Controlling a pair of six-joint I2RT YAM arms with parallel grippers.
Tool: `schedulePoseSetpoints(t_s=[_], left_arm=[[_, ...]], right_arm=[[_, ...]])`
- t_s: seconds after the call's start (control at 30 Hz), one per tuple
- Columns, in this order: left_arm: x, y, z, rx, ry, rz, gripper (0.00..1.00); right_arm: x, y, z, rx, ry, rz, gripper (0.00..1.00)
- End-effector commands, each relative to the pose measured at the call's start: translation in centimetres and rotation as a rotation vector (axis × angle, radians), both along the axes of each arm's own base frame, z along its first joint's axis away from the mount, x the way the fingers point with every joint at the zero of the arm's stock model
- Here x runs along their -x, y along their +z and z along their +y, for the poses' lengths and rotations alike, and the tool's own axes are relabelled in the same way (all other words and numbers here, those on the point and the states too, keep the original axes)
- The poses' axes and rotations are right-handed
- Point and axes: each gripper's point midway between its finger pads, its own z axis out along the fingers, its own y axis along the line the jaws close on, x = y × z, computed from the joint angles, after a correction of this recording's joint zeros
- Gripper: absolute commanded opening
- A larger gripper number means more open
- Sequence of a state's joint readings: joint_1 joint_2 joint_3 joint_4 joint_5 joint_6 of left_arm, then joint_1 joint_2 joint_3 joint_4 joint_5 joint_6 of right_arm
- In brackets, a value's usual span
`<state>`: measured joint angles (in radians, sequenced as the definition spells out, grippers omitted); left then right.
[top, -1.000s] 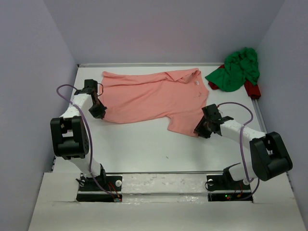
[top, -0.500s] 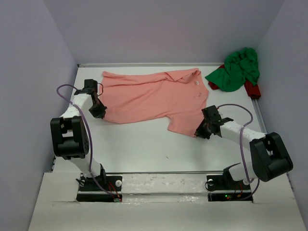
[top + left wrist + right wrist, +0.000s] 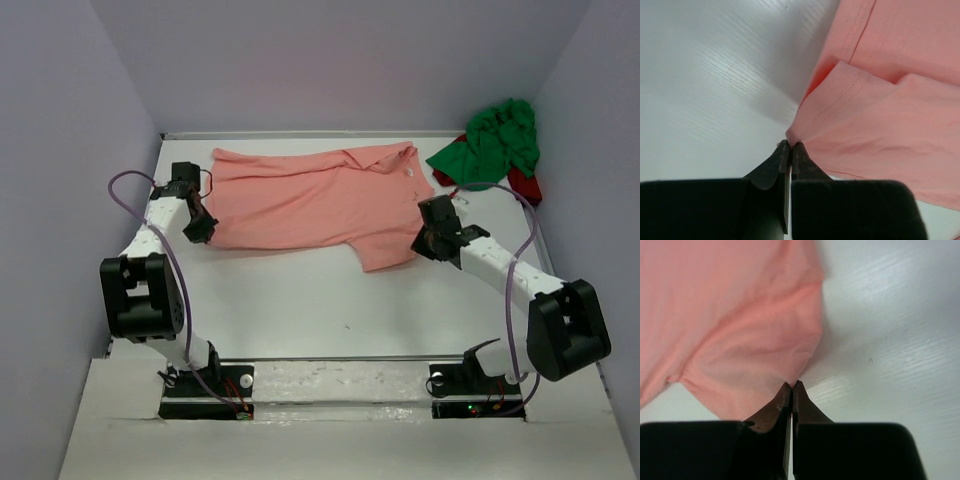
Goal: Fold and stack the t-shirts
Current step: Flatten out the tshirt
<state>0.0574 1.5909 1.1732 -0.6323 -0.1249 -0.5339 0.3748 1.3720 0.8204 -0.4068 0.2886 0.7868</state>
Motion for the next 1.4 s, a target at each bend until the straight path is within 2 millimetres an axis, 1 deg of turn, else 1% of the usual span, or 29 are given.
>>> schedulePoseSetpoints(t_s=[0.0, 0.03, 0.07, 0.13, 0.17, 0.2, 0.23, 0.27, 0.37, 0.4, 0.43, 0.47, 0.5, 0.53, 0.6, 0.63, 0.73, 0.77, 0.83, 0.87, 0.9, 0.97, 1.0, 1.03, 1.1, 1.13, 1.17, 1.2, 1.37], left_arm=[[0.7, 4.1, 0.8, -0.079, 0.011, -0.083, 0.00], [0.5, 4.9, 0.7, -0.094, 0.003, -0.100, 0.00], [0.8, 5.5, 0.8, -0.111, 0.004, -0.099, 0.00], [0.8, 7.9, 1.3, -0.150, 0.013, -0.156, 0.00], [1.0, 8.6, 1.3, -0.165, 0.006, -0.166, 0.00], [1.1, 10.5, 1.7, -0.186, 0.017, -0.212, 0.00], [1.2, 11.4, 1.9, -0.197, 0.022, -0.232, 0.00], [1.6, 12.2, 2.1, -0.211, 0.022, -0.238, 0.00], [2.1, 16.1, 2.2, -0.223, 0.022, -0.323, 0.00], [2.2, 17.2, 2.1, -0.220, 0.011, -0.350, 0.00], [2.6, 19.6, 2.0, -0.219, 0.008, -0.412, 0.00], [2.6, 20.8, 0.7, -0.204, -0.038, -0.453, 0.00], [2.7, 22.3, 0.2, -0.202, -0.067, -0.495, 0.00], [3.5, 25.2, -0.2, -0.195, -0.079, -0.587, 0.00], [4.1, 28.6, -1.1, -0.167, -0.111, -0.707, 0.00], [5.2, 31.9, -1.3, -0.168, -0.127, -0.820, 0.00], [7.0, 36.4, -2.5, -0.146, -0.198, -0.970, 0.00], [8.3, 38.8, -2.8, -0.150, -0.222, -1.047, 0.00], [9.6, 41.0, -3.0, -0.163, -0.246, -1.111, 0.00], [10.6, 42.8, -3.0, -0.174, -0.255, -1.159, 0.00], [11.1, 43.7, -3.1, -0.185, -0.267, -1.182, 0.00], [12.4, 45.8, -3.2, -0.195, -0.276, -1.258, 0.00], [12.9, 46.4, -3.3, -0.194, -0.284, -1.284, 0.00], [13.7, 47.7, -3.4, -0.194, -0.282, -1.333, 0.00], [14.4, 49.0, -4.1, -0.182, -0.319, -1.382, 0.00], [14.8, 49.6, -4.2, -0.179, -0.324, -1.403, 0.00], [15.4, 50.6, -4.4, -0.177, -0.331, -1.435, 0.00], [15.7, 50.9, -5.0, -0.165, -0.367, -1.450, 0.00], [17.0, 52.0, -5.7, -0.157, -0.412, -1.499, 0.00]], right_arm=[[-3.5, 7.9, -2.3, 0.156, -0.020, -0.223, 0.00], [-3.8, 9.1, -2.5, 0.183, -0.001, -0.246, 0.00], [-4.6, 11.2, -2.4, 0.184, -0.002, -0.293, 0.00], [-5.1, 14.0, -3.1, 0.233, 0.001, -0.350, 0.00], [-5.6, 16.4, -3.1, 0.231, -0.003, -0.403, 0.00], [-5.6, 18.2, -3.6, 0.260, -0.001, -0.436, 0.00], [-5.7, 19.7, -3.7, 0.270, 0.005, -0.465, 0.00], [-5.9, 22.5, -3.9, 0.272, -0.007, -0.521, 0.00], [-5.3, 27.8, -4.7, 0.305, -0.001, -0.619, 0.00], [-5.0, 30.8, -5.1, 0.308, -0.018, -0.675, 0.00], [-4.4, 32.7, -5.5, 0.333, -0.010, -0.708, 0.00], [-3.9, 34.5, -5.9, 0.343, -0.013, -0.740, 0.00], [-3.3, 36.2, -6.2, 0.347, -0.018, -0.775, 0.00], [-2.3, 39.3, -6.8, 0.358, -0.022, -0.836, 0.00], [-0.4, 42.8, -7.5, 0.356, -0.028, -0.913, 0.00], [0.9, 45.6, -8.0, 0.362, -0.026, -0.974, 0.00], [3.2, 49.5, -8.5, 0.369, -0.002, -1.055, 0.00], [5.1, 52.1, -9.3, 0.377, -0.012, -1.106, 0.00], [6.5, 54.5, -9.3, 0.371, 0.016, -1.162, 0.00], [7.4, 55.6, -9.5, 0.402, 0.037, -1.184, 0.00], [9.3, 57.8, -9.6, 0.387, 0.060, -1.247, 0.00], [10.6, 59.4, -9.6, 0.393, 0.086, -1.290, 0.00], [11.2, 60.0, -9.7, 0.390, 0.088, -1.309, 0.00], [12.3, 61.1, -9.6, 0.389, 0.108, -1.350, 0.00], [12.9, 61.9, -9.1, 0.384, 0.149, -1.380, 0.00], [14.0, 62.8, -9.1, 0.379, 0.162, -1.416, 0.00], [14.3, 63.1, -8.9, 0.385, 0.178, -1.429, 0.00], [14.5, 63.4, -8.7, 0.379, 0.194, -1.444, 0.00], [16.3, 64.8, -7.6, 0.362, 0.270, -1.523, 0.00]])
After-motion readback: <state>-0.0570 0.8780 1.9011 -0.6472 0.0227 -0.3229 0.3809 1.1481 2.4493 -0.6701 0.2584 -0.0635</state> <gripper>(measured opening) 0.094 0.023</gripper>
